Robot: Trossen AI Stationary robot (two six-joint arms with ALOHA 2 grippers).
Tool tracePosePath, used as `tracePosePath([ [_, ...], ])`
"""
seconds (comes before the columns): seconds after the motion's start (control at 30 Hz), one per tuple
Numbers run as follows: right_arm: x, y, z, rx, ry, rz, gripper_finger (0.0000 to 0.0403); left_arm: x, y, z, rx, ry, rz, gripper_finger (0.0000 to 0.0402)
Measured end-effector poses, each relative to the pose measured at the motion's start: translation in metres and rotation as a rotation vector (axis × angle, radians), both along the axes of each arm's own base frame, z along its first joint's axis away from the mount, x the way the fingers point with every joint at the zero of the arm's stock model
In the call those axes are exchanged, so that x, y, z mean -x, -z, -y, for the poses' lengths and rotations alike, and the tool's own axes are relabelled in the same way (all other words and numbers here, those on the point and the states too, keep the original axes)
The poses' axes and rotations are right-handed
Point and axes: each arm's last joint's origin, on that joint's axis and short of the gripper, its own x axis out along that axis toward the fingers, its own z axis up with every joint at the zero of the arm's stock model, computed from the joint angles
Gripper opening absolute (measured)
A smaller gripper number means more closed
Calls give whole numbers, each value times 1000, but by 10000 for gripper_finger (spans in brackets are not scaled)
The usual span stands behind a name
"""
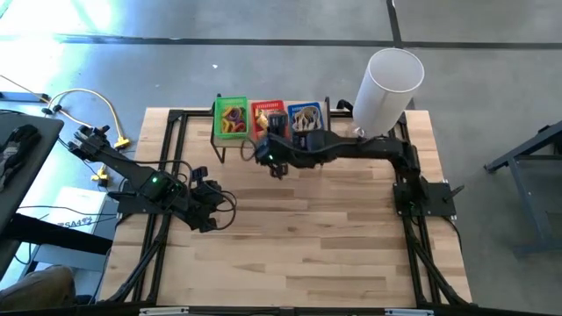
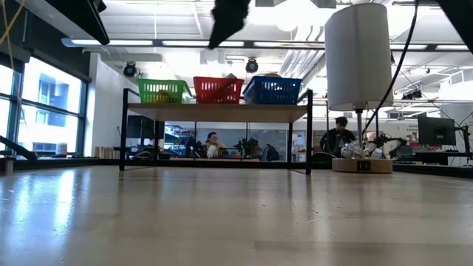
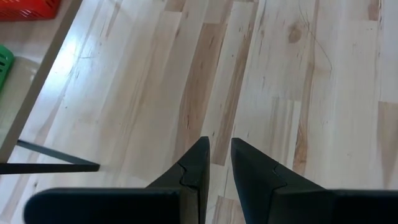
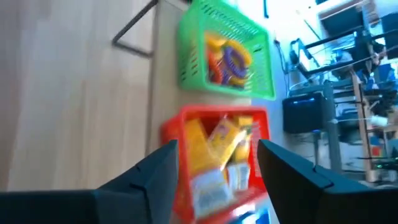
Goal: Pick & Place Office Desk Supplies
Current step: Return to Home Position
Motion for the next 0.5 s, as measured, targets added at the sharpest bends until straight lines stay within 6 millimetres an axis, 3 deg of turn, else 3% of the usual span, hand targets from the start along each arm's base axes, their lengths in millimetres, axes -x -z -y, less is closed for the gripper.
tracePosePath([
  [0.13, 17, -12, -30, 54, -11, -51, 197, 0, 0, 0, -4, 4, -1, 61],
  [0.33, 46, -12, -70, 138, 38, -182, 159, -1, 0, -2, -11, 0, -3, 61],
  [0.5, 82, -15, -86, -45, 87, -310, 95, -4, 0, -7, 13, 3, -23, 61],
])
